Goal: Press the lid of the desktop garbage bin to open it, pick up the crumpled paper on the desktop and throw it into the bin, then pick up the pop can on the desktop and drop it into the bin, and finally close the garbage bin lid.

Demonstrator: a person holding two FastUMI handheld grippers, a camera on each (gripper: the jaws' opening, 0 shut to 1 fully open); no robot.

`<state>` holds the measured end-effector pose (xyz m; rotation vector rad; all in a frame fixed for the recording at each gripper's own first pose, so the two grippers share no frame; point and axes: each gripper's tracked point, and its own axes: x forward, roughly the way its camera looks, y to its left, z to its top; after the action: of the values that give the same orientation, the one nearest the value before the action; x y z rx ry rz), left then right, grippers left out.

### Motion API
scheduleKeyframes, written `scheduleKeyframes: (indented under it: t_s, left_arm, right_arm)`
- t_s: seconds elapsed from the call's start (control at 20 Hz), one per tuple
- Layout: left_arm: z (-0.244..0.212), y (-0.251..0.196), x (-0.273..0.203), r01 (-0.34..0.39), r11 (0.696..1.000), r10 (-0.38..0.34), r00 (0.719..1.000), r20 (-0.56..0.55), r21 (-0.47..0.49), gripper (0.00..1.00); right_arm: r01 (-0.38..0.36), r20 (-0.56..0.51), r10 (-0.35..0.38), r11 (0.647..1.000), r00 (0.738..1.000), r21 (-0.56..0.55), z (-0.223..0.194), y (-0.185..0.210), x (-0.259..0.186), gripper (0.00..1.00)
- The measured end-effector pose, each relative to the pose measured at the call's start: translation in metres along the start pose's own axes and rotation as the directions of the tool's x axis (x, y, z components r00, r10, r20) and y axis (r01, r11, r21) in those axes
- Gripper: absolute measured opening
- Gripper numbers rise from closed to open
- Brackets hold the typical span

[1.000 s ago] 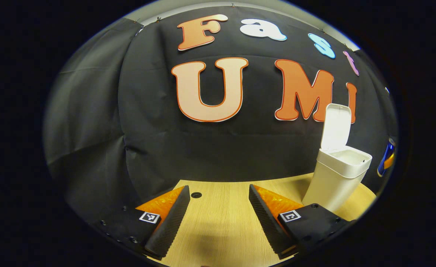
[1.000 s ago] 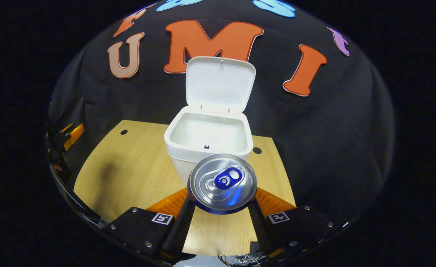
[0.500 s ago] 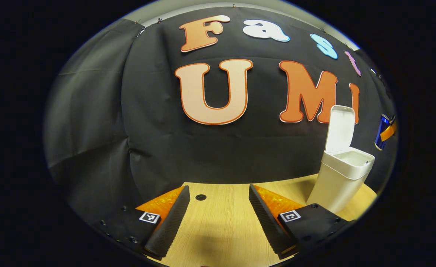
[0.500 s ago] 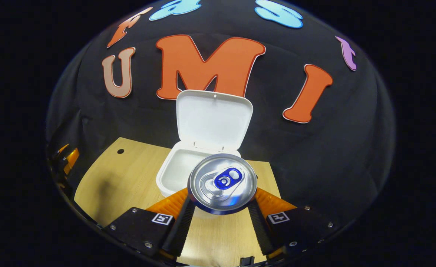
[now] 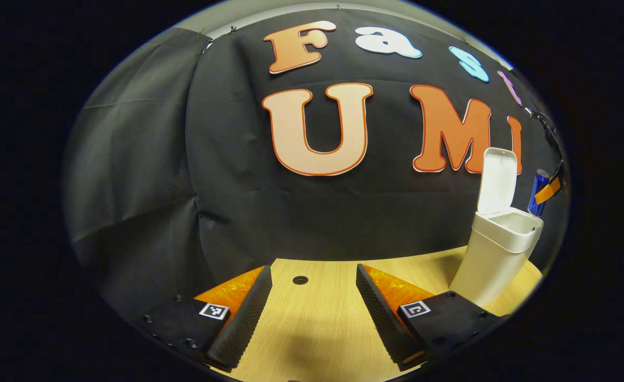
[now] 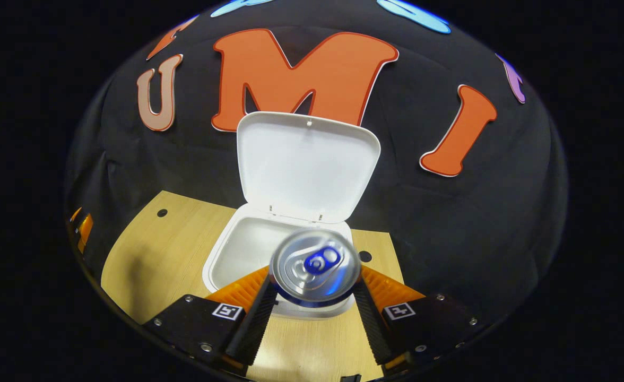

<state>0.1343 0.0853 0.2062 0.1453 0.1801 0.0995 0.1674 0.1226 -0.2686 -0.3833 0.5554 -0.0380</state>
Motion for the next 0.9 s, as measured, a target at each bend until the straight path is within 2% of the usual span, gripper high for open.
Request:
scheduleKeyframes:
  t_s: [0.05, 0.15, 0.3, 0.6, 0.9]
  left_arm:
    - [-0.001, 0.001, 0.000, -0.004, 1.000, 0.004, 1.000, 0.000, -0.002, 0.98]
    - [-0.001, 0.002, 0.000, -0.010, 1.000, 0.010, 1.000, -0.002, -0.003, 1.00]
    - [0.000, 0.003, 0.000, -0.012, 1.000, 0.012, 1.000, 0.002, -0.006, 1.00]
    - [0.001, 0.003, -0.001, -0.001, 1.000, 0.001, 1.000, 0.003, -0.022, 1.00]
    - [0.001, 0.003, -0.002, 0.004, 0.999, -0.003, 1.000, 0.009, -0.039, 1.00]
  right_arm:
    - [-0.004, 0.000, 0.004, 1.000, 1.000, 0.017, 0.000, 0.001, 0.001, 0.84]
    - [-0.009, -0.003, 0.009, 0.999, 1.000, 0.037, 0.001, 0.001, 0.003, 0.88]
    - [-0.015, 0.011, 0.014, 0.998, 1.000, 0.056, 0.006, 0.000, 0.001, 0.98]
    - [0.000, 0.040, -0.002, 1.000, 0.999, 0.028, 0.024, -0.005, -0.009, 0.99]
    - [-0.008, 0.089, 0.009, 1.000, 0.996, -0.007, 0.069, 0.000, -0.030, 0.99]
